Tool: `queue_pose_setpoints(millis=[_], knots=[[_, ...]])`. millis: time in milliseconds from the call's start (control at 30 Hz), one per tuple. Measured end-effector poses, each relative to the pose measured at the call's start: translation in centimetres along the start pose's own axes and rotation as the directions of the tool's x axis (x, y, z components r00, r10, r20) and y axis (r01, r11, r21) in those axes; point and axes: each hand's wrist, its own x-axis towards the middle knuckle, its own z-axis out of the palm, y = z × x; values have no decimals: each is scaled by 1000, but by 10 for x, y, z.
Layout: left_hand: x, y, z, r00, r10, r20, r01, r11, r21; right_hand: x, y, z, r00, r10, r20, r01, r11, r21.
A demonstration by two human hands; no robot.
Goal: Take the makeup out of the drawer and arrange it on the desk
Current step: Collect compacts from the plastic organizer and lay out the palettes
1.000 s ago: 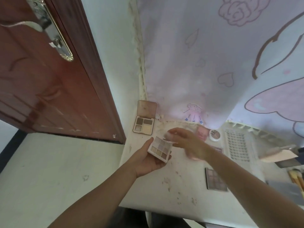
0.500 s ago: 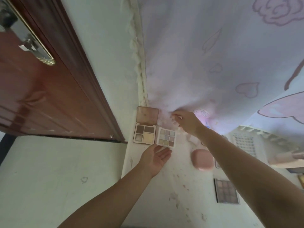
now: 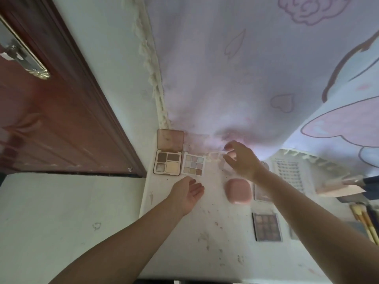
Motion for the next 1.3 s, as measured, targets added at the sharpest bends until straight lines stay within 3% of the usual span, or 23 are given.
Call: queue_pose_setpoints(millis=[167,267,367,467,567,667,900,1200,1300], knots=[[-7,-45,20,997,13,73,-34,954,296,-72,34,15,956,-66,285,185,890,-416],[-9,-60,31,994,30,107,-68,927,369,-85,52,28,946,-122,301,283,762,-582],[-14,-68,34,992,30,124,-78,914,398,-81,55,33,950,-151,272,295,716,-633],[-23,-67,22,991,53,119,-97,909,405,-78,44,35,952,-139,272,269,804,-530],[-34,-60,-1,982,2,190,-69,936,345,-81,20,38,955,-193,227,247,939,-239],[-47,-51,-24,935,-23,353,-51,979,199,-85,-10,43,943,-259,208,276,959,-58],[-63,-33,-63,908,81,411,-65,997,-53,-74,-55,51,880,-323,349,284,946,159],[-56,0,-107,960,38,277,-10,995,-102,-28,-86,53,818,-226,529,45,942,333],[-50,14,-123,981,111,158,-114,993,8,-5,-96,61,877,-160,453,18,953,303]])
